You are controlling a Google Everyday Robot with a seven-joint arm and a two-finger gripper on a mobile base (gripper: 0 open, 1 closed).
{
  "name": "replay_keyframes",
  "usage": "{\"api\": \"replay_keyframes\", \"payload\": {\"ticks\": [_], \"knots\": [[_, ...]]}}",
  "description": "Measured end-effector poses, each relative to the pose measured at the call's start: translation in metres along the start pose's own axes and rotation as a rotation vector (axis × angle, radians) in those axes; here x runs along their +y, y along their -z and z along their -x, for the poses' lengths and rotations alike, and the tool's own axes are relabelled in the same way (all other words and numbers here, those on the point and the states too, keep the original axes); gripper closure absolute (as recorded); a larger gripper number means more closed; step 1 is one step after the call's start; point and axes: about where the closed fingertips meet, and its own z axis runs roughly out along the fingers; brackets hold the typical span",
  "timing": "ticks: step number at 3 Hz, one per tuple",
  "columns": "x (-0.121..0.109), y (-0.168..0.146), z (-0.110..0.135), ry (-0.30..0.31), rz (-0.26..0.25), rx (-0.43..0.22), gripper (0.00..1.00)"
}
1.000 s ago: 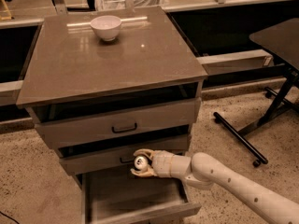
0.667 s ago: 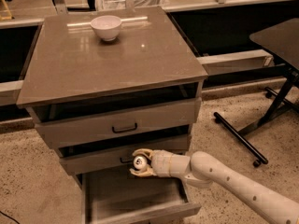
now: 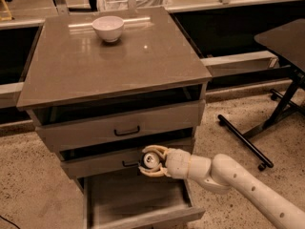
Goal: Pick pepsi can from bottom drawer and place on counter
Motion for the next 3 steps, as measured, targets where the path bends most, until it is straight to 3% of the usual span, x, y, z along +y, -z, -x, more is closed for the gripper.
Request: {"api": "replay_keyframes", "payload": {"ticks": [1, 2, 3], "knots": [[-0.003, 0.02, 0.06, 0.03, 0.072, -0.024, 1.0], [-0.029, 0.039, 0.125, 0.044, 0.123, -0.044, 1.0], [-0.068, 0.062, 0.183, 0.001, 0.078, -0.022, 1.0]]}}
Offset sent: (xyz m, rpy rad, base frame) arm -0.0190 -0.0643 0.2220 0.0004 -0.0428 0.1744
